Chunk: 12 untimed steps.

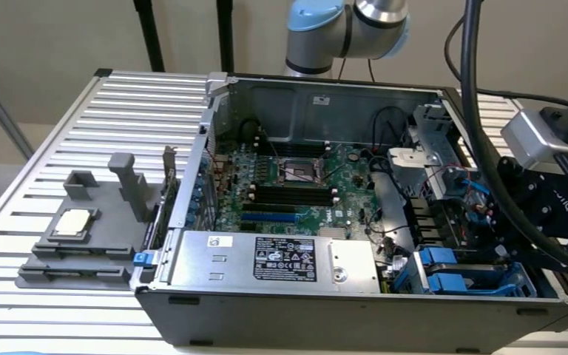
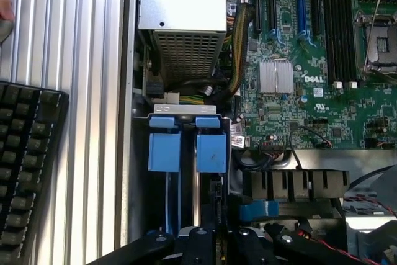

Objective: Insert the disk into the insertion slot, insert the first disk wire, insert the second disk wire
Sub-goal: 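Insert the first disk wire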

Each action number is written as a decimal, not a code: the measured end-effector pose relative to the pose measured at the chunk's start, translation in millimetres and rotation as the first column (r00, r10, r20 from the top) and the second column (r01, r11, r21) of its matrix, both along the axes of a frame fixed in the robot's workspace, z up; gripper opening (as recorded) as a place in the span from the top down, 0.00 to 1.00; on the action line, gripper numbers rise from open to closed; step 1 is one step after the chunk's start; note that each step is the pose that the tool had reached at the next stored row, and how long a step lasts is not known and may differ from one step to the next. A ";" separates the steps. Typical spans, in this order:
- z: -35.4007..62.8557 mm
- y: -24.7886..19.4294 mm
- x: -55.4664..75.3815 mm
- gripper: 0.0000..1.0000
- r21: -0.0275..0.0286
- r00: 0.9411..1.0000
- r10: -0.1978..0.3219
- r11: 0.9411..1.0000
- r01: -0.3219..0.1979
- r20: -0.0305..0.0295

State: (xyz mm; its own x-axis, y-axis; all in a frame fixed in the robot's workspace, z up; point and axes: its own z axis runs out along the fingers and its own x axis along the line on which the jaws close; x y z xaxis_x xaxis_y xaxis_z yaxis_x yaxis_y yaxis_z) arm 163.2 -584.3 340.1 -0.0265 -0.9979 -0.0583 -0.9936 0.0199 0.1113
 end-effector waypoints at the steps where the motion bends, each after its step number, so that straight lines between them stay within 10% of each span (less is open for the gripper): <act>1: -0.1 0.8 0.0 0.83 0.000 1.000 0.000 1.000 0.000 0.000; 12: -0.4 2.9 0.4 0.83 -0.003 1.000 0.000 1.000 0.000 0.000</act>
State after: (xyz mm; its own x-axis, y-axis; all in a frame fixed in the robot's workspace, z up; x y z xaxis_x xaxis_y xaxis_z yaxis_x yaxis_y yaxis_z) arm 163.7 -581.4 339.7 -0.0265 -0.9981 -0.0553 -0.9936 0.0202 0.1112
